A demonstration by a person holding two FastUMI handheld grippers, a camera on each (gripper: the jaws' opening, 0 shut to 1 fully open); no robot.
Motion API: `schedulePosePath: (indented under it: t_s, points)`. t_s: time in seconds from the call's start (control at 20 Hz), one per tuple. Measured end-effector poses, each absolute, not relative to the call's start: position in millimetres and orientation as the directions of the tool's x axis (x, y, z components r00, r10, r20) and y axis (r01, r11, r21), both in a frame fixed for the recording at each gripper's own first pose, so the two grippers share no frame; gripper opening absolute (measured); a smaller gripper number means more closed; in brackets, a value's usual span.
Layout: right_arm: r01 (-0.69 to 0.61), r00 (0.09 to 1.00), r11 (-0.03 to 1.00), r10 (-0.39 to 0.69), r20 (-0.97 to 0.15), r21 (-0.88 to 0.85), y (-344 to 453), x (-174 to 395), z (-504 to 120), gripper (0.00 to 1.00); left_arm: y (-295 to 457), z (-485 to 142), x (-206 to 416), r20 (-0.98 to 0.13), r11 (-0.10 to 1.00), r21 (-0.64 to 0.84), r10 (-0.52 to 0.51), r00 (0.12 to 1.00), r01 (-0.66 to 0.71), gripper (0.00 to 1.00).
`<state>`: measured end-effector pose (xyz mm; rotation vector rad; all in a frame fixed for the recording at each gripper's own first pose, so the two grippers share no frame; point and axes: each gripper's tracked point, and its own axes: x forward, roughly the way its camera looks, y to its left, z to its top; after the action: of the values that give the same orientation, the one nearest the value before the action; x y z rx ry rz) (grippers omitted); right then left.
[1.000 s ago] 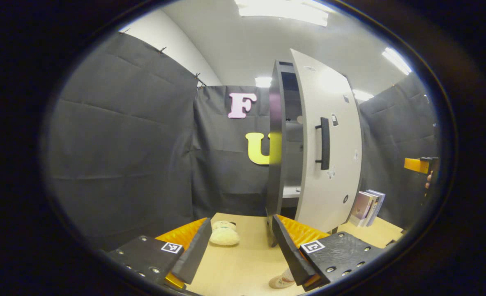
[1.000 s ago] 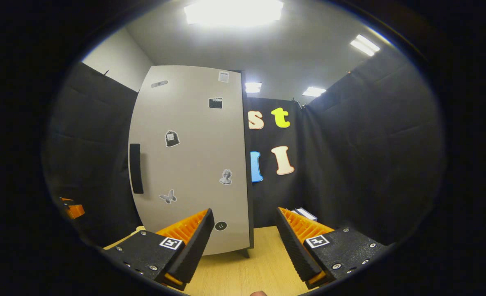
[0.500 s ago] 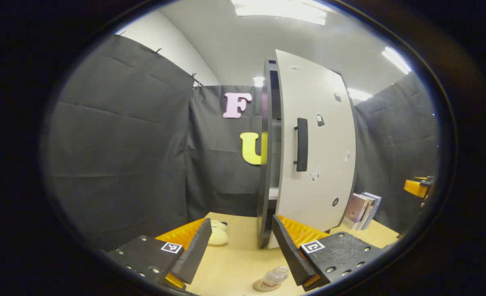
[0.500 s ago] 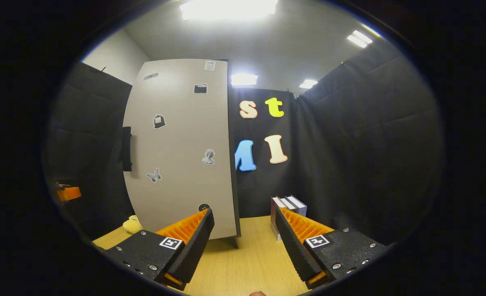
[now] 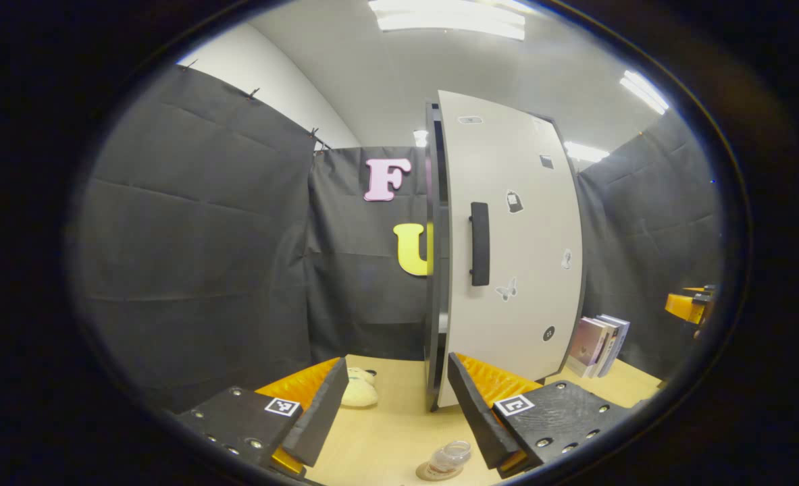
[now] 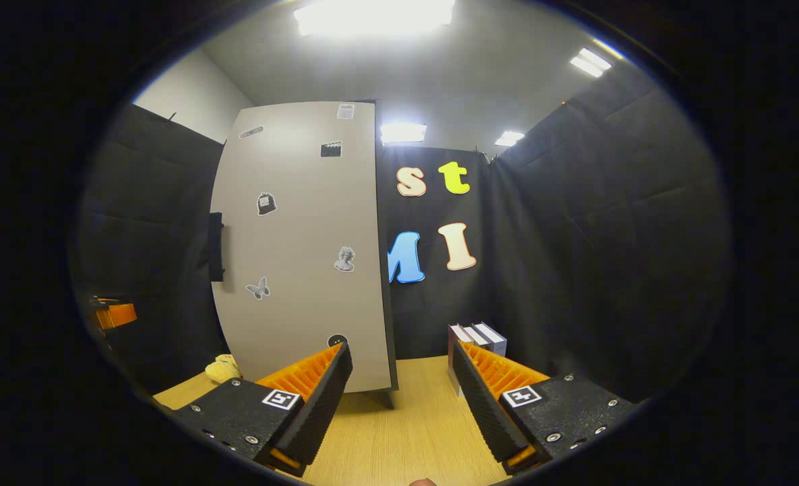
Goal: Open the cabinet door with the right hand, grasp the bottle in the cabinet with the left hand and place it on the coaster, then close the cabinet door with the right hand.
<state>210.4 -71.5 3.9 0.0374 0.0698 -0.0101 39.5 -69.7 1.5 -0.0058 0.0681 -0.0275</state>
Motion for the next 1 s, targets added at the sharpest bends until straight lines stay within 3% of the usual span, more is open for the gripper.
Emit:
schedulePosePath:
  t_s: [1.0]
  points:
    - [-0.004, 0.999, 0.999, 0.006, -0.044, 0.037, -60, 203, 13, 0.93, -70, 16, 48, -0.060, 0.999, -0.013, -0.046, 0.997, 0.045, 0.88]
